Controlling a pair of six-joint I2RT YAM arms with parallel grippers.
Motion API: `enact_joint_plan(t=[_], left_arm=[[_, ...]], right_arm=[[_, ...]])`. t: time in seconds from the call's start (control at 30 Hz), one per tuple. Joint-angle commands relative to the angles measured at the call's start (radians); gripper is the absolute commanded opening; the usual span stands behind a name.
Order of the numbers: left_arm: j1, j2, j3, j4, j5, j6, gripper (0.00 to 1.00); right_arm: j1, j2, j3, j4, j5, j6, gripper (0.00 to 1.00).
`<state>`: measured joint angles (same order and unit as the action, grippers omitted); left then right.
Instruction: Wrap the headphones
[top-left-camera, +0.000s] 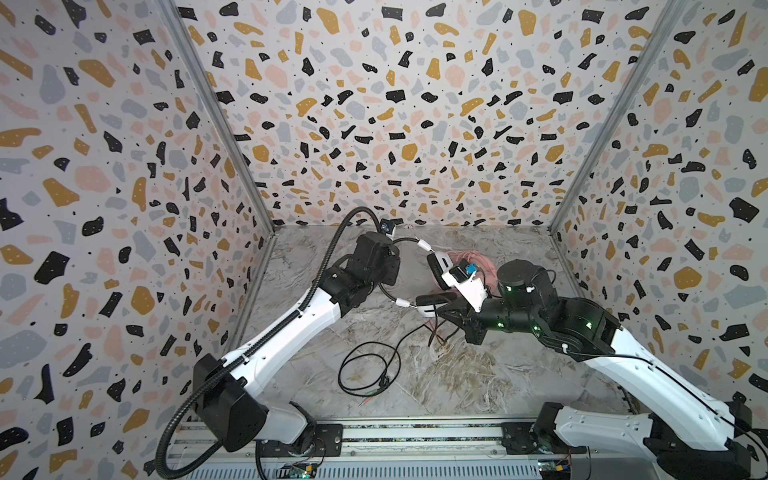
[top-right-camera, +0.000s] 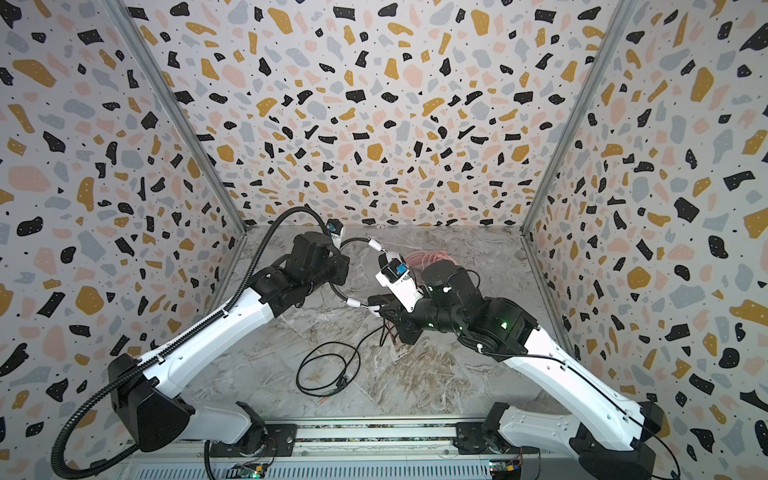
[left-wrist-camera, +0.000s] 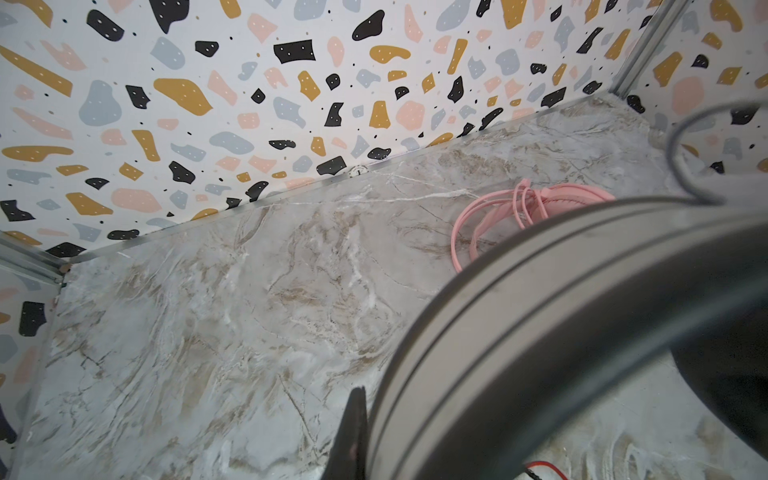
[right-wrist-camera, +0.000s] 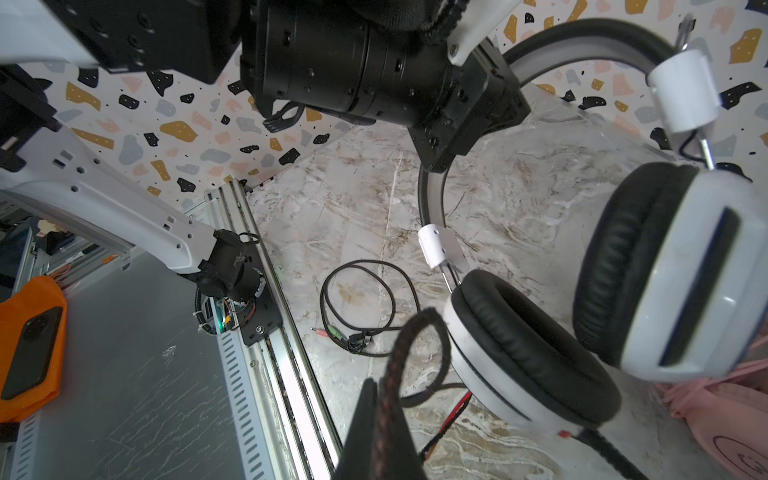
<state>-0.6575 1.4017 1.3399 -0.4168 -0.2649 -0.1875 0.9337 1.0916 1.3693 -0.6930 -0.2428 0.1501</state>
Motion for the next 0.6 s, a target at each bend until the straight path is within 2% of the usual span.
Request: enact_joint_plan(t=[0.0,0.23,0.33,0.43,0.57], left_arm=[[-0.035,-0.026,0.027,0.097,0.068,-0.056,0.0],[-0.06,-0.008,0.0,0.032,0.132,-0.038,0.0],[-0.059,-0.039,-0.036,0.041,0.154,-0.044,0.0],[-0.06,-0.074,-0.071,0.056,0.201,-0.036,0.0],[-0.06,-0.102,-0.107,0.052,0.252,-0.015,0.0]], right_arm=[[0.005,-0.001,-0.02,0.084,0.001,0.008,0.0],[-0.004,-0.013,-0.036,0.114,0.188,0.0,0.0],[-0.047,-0.024,-0.035,0.09,0.259,-0.004,0.0],[-0.109,-0.051,-0.049,0.086,0.283,-0.004,0.0],[-0.211,-0.079,-0.055,0.078,0.241,-0.012,0.0]])
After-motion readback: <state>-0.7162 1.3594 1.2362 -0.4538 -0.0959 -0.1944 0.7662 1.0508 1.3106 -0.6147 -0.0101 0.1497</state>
